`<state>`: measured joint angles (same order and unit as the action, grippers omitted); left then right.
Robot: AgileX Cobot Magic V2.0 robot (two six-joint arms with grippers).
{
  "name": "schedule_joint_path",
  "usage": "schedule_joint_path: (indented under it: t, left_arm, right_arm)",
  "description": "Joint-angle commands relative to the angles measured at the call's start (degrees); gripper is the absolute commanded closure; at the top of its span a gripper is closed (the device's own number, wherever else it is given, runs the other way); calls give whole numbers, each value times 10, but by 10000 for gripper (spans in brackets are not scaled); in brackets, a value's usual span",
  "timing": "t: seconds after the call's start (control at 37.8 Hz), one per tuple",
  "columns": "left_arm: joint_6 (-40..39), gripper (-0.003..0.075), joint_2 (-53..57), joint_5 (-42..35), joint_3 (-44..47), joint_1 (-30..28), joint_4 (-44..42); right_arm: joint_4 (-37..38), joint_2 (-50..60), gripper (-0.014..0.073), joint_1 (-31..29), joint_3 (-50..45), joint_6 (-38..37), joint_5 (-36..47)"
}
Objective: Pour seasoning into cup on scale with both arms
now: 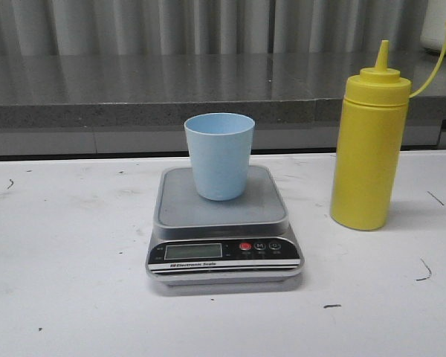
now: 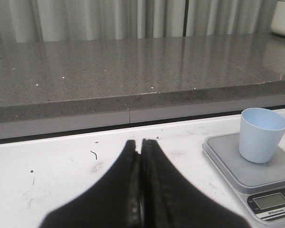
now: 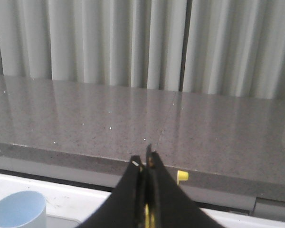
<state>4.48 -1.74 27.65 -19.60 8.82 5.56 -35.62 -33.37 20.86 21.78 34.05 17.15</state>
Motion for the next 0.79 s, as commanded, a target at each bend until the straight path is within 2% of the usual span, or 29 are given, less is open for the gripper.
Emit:
schedule_joint_path:
  t: [0.0, 0.32, 0.77]
  left_arm:
    - [-5, 740, -7, -51, -14, 0, 6]
    - [-5, 740, -7, -51, -14, 0, 6]
    - [-5, 740, -7, -51, -14, 0, 6]
  right_arm:
    - [-1, 36, 663, -2, 15, 22, 21]
    - [-1, 137, 663, -2, -33, 23, 29]
    - [-1, 145, 663, -2, -36, 23, 38]
